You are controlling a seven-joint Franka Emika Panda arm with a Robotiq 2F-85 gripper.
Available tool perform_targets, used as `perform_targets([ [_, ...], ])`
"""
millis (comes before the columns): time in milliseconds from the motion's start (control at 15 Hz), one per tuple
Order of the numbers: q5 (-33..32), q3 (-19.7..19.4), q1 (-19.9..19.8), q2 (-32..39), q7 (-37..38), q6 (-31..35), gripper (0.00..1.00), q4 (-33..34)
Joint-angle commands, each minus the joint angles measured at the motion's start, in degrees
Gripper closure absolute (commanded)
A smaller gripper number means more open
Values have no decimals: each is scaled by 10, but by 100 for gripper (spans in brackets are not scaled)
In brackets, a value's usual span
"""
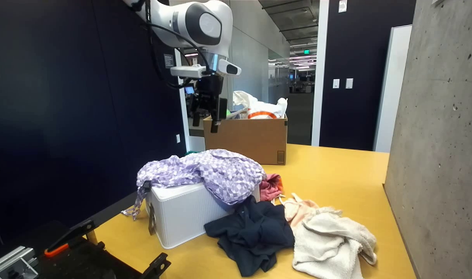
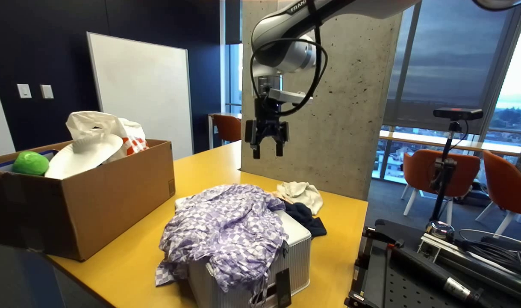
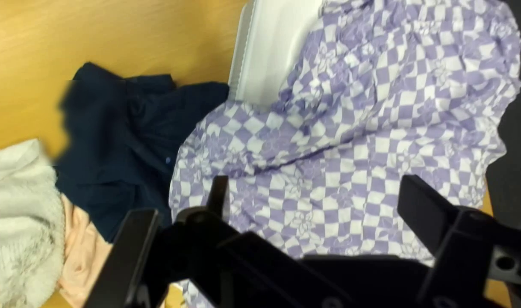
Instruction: Fold the blue cloth and remove it from the basket, then use the purple cloth to cover the basket
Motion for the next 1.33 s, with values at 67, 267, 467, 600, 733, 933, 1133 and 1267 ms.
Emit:
perform_targets([
  [67, 57, 11, 7, -65, -1, 77, 0, -178],
  [267, 77, 16, 20, -59, 2, 163, 0, -248],
  [467, 78, 19, 32, -48, 6, 241, 0, -288],
  [600, 70, 17, 39, -42, 12, 280, 0, -300],
  [733, 63, 15, 43, -29, 15, 309, 0, -300],
  [933, 65, 20, 43, -13, 9, 340, 0, -295],
  [1133, 65, 23, 44, 4, 9, 359, 0, -287],
  [1267, 65, 26, 45, 4, 6, 363, 28, -289],
])
